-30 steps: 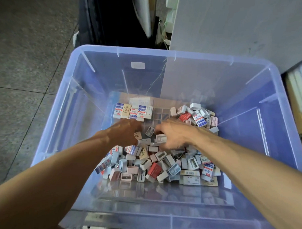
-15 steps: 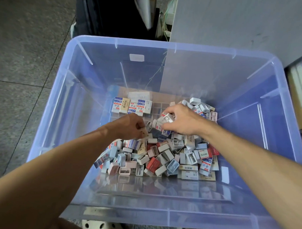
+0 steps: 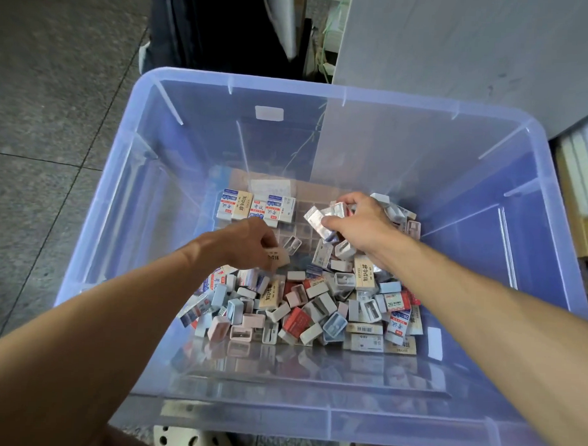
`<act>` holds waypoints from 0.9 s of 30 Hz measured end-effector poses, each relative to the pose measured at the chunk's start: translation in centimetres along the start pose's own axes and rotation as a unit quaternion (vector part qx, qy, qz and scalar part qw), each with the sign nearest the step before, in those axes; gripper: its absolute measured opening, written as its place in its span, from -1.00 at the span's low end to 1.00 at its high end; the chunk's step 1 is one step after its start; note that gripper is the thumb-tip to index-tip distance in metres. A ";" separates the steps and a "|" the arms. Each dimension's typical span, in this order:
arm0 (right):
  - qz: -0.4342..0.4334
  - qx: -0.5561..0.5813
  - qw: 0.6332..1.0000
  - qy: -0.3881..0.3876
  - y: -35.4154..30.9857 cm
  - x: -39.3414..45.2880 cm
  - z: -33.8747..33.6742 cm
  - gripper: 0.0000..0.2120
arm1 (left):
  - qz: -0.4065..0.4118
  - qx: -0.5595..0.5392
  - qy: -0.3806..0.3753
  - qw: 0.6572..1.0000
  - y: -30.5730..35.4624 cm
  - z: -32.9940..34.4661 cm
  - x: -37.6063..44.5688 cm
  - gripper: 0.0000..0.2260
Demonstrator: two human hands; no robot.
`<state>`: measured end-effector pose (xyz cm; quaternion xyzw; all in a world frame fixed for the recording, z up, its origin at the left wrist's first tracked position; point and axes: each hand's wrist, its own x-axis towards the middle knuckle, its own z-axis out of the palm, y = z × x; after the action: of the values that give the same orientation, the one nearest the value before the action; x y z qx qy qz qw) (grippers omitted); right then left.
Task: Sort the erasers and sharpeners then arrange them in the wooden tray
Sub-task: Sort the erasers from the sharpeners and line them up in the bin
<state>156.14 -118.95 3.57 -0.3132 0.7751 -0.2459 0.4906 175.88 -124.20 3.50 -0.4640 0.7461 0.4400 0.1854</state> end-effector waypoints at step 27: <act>-0.024 -0.046 0.985 -0.166 -0.9 -3.6 -1.3 -0.80 | -0.079 -0.317 0.119 0.938 0.7 -1.7 -2.8 -0.84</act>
<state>156.35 -116.88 6.88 -0.3903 0.6859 -0.1657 0.5914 176.92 -123.98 6.72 -0.6050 0.5456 0.5793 -0.0272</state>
